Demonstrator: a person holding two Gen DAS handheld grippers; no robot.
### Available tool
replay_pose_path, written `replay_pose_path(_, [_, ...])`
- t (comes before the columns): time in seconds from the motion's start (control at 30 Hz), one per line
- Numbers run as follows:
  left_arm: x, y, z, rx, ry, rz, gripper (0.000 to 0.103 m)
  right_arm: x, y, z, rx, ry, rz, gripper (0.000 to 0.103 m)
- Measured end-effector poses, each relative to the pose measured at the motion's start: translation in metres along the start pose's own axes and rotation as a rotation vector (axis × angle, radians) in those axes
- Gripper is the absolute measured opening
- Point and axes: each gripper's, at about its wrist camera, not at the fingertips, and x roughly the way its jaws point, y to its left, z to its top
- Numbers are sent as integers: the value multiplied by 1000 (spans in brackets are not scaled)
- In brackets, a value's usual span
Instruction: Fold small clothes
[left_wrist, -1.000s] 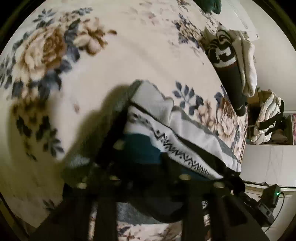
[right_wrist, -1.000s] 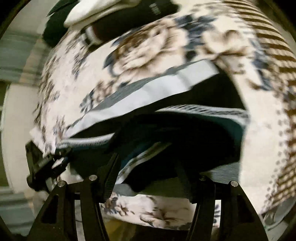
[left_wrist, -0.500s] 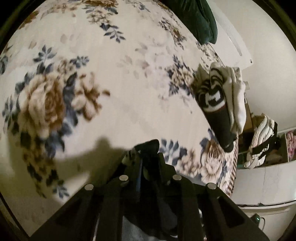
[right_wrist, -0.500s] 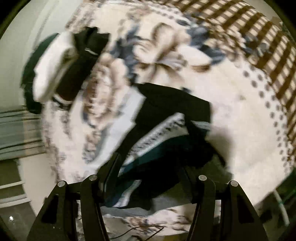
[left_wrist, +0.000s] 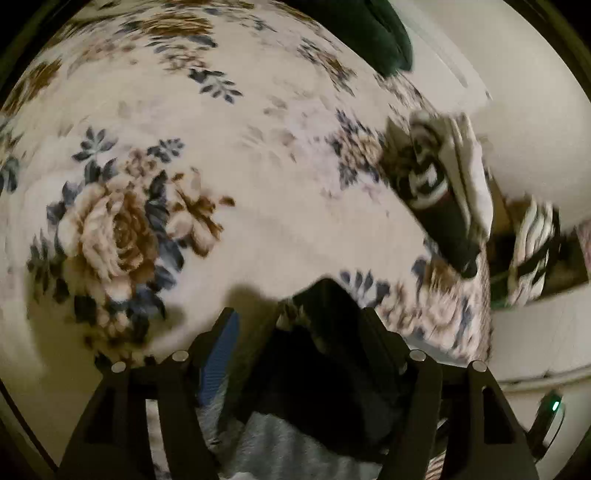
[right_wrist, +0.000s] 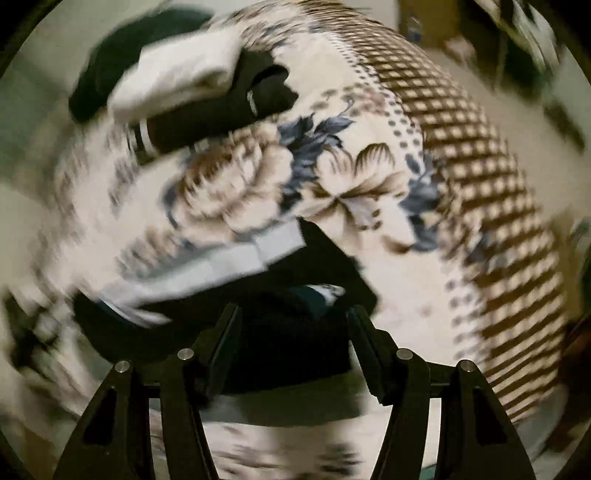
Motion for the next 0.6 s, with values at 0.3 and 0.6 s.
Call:
replay_pose_path(0.3, [24,-2,-5,34,49,26,65,55,8,-2,-139,77,12,7])
replay_pose_path(0.6, [23,-9,6,41,36,-19,65,57,-40,48,319,-24,177,6])
